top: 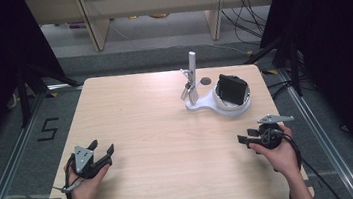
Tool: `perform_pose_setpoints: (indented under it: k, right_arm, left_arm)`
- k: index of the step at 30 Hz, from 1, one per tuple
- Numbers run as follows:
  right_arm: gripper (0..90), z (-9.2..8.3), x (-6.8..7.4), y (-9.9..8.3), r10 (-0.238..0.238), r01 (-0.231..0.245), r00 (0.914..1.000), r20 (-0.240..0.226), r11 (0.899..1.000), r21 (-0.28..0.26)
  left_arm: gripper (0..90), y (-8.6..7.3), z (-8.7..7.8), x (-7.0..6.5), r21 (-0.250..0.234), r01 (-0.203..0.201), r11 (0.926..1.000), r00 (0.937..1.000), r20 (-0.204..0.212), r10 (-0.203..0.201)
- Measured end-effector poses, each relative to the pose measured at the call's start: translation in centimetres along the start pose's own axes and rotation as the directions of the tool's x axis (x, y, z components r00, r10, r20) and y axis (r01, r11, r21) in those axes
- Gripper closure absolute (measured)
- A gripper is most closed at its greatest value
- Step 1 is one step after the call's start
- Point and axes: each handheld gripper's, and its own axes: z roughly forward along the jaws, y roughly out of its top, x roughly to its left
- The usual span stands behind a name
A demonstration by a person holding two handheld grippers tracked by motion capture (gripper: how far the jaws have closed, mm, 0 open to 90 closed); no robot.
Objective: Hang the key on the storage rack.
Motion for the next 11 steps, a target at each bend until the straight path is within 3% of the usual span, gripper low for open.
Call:
perform_pose_setpoints:
  k: [8, 11]
  right_arm:
    - [45.2, 0.26, -0.05, -0.24, 0.004, -0.004, 1.0, 0.001, 1.0, -0.012]
    - [45.2, 0.08, -0.09, -0.19, 0.005, -0.005, 1.0, 0.008, 1.0, -0.009]
  left_arm:
    - [36.0, 0.01, 0.11, -0.18, 0.006, -0.012, 0.9999, 0.9999, -0.007, 0.012]
    - [36.2, 0.02, 0.08, -0.22, 0.008, 0.004, 1.0, 0.9999, -0.013, -0.004]
